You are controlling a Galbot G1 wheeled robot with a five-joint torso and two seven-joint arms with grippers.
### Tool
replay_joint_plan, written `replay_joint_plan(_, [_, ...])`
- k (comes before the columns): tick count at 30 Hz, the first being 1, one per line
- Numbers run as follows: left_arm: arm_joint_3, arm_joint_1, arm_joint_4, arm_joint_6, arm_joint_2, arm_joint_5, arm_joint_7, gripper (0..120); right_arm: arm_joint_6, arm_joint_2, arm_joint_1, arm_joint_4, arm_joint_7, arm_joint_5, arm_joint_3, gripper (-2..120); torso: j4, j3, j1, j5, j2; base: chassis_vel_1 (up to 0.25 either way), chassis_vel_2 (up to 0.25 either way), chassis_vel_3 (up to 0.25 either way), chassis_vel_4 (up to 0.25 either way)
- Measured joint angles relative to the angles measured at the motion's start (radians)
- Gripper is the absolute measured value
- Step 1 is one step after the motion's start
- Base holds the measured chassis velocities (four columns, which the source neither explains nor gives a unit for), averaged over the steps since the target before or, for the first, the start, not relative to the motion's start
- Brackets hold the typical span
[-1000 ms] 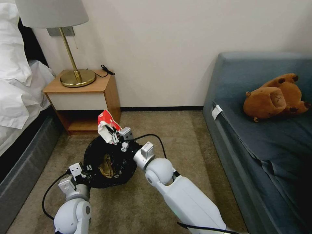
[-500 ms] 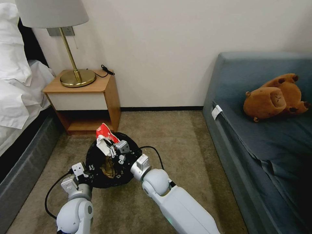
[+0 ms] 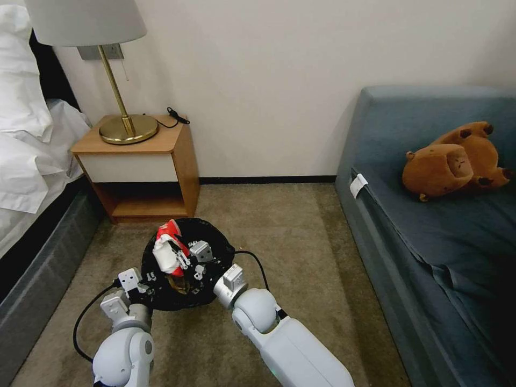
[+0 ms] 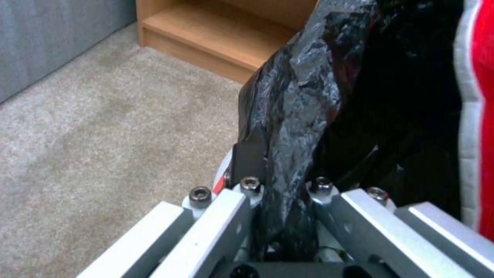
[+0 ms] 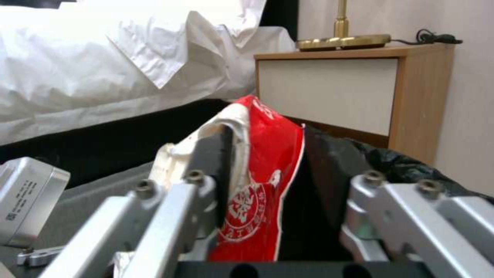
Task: Pick up the trash bin, then pick up the garbage on the floor and place it into the trash bin.
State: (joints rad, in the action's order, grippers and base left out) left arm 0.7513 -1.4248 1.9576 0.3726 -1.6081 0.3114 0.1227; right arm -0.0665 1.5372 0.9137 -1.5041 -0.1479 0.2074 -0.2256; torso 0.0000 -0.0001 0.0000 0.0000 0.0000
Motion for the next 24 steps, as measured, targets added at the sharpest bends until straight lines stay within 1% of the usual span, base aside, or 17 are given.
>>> replay_joint_plan(1, [0.000, 0.000, 0.000, 0.000, 0.000, 0.000, 0.000, 1, 0.000, 0.000, 0.000, 0.000, 0.000, 0.000, 0.000, 38, 0.0000, 0.000, 0.000, 0.0000, 0.000, 0.000, 0.000, 0.000, 0.000])
replay_joint_plan(3, [0.000, 0.000, 0.000, 0.000, 0.000, 0.000, 0.001, 1, 0.003, -0.004, 0.000, -0.005, 0.001, 0.004, 0.002, 48, 0.0000, 0.000, 0.000, 0.0000, 0.000, 0.000, 0.000, 0.000, 0.000])
replay_joint_plan(4, [0.000, 0.000, 0.000, 0.000, 0.000, 0.000, 0.001, 1, 0.003, -0.004, 0.000, -0.005, 0.001, 0.004, 0.002, 48, 0.0000, 0.000, 0.000, 0.0000, 0.000, 0.000, 0.000, 0.000, 0.000])
replay_joint_plan(6, [0.000, 0.001, 0.001, 0.000, 0.000, 0.000, 0.002, 1, 0.006, -0.009, -0.001, -0.013, 0.002, 0.007, 0.006, 61, 0.0000, 0.000, 0.000, 0.0000, 0.000, 0.000, 0.000, 0.000, 0.000])
replay_joint_plan(7, [0.000, 0.001, 0.001, 0.000, 0.000, 0.000, 0.002, 1, 0.006, -0.009, -0.001, -0.013, 0.002, 0.007, 0.006, 61, 0.0000, 0.000, 0.000, 0.0000, 0.000, 0.000, 0.000, 0.000, 0.000])
replay_joint_plan(9, [0.000, 0.002, 0.002, 0.000, 0.000, -0.001, 0.002, 1, 0.007, -0.012, 0.000, -0.016, 0.002, 0.007, 0.013, 71, 0.0000, 0.000, 0.000, 0.0001, 0.000, 0.000, 0.000, 0.000, 0.000])
replay_joint_plan(10, [0.000, 0.002, 0.002, 0.000, 0.000, -0.001, 0.002, 1, 0.007, -0.012, 0.000, -0.016, 0.002, 0.007, 0.013, 71, 0.0000, 0.000, 0.000, 0.0001, 0.000, 0.000, 0.000, 0.000, 0.000])
replay_joint_plan(12, [0.001, 0.003, 0.002, 0.000, 0.000, 0.000, 0.002, 1, 0.007, -0.027, 0.004, -0.023, 0.000, 0.006, 0.017, 82, 0.0000, 0.000, 0.000, 0.0000, 0.000, 0.000, 0.000, 0.000, 0.000])
replay_joint_plan(13, [0.001, 0.003, 0.002, 0.000, 0.000, 0.000, 0.002, 1, 0.007, -0.027, 0.004, -0.023, 0.000, 0.006, 0.017, 82, 0.0000, 0.000, 0.000, 0.0000, 0.000, 0.000, 0.000, 0.000, 0.000])
replay_joint_plan(15, [0.004, 0.003, 0.003, 0.000, 0.000, 0.000, 0.003, 1, 0.010, -0.043, 0.006, -0.034, -0.002, 0.006, 0.019, 90, 0.0000, 0.000, 0.000, 0.0001, 0.000, 0.000, 0.000, 0.000, 0.000])
replay_joint_plan(16, [0.004, 0.003, 0.003, 0.000, 0.000, 0.000, 0.003, 1, 0.010, -0.043, 0.006, -0.034, -0.002, 0.006, 0.019, 90, 0.0000, 0.000, 0.000, 0.0001, 0.000, 0.000, 0.000, 0.000, 0.000])
replay_joint_plan(17, [0.004, 0.003, 0.004, 0.000, 0.000, 0.000, 0.003, 1, 0.012, -0.047, 0.007, -0.037, -0.002, 0.006, 0.019, 95, 0.0000, 0.000, 0.000, 0.0001, 0.000, 0.000, 0.000, 0.000, 0.000])
replay_joint_plan(18, [0.004, 0.003, 0.004, 0.000, 0.000, 0.000, 0.003, 1, 0.012, -0.047, 0.007, -0.037, -0.002, 0.006, 0.019, 95, 0.0000, 0.000, 0.000, 0.0001, 0.000, 0.000, 0.000, 0.000, 0.000])
replay_joint_plan(19, [0.006, 0.003, 0.005, 0.001, 0.000, 0.001, 0.004, 1, 0.019, -0.059, 0.008, -0.046, -0.002, 0.006, 0.017, 99, 0.0000, 0.000, 0.000, 0.0001, 0.000, 0.000, 0.000, 0.000, 0.000])
replay_joint_plan(21, [0.007, 0.003, 0.007, 0.002, 0.000, 0.001, 0.004, 1, 0.026, -0.071, 0.008, -0.053, -0.001, 0.006, 0.011, 99, 0.0000, 0.000, 0.000, 0.0002, 0.000, 0.000, 0.000, 0.000, 0.000])
replay_joint_plan(23, [0.009, 0.003, 0.014, 0.008, 0.000, 0.004, 0.006, 1, 0.053, -0.114, -0.003, -0.073, 0.008, 0.007, -0.011, 100, -0.0001, 0.000, 0.000, 0.0001, 0.000, 0.000, 0.000, 0.000, 0.000])
replay_joint_plan(24, [0.009, 0.003, 0.014, 0.008, 0.000, 0.004, 0.006, 1, 0.053, -0.114, -0.003, -0.073, 0.008, 0.007, -0.011, 100, -0.0001, 0.000, 0.000, 0.0001, 0.000, 0.000, 0.000, 0.000, 0.000])
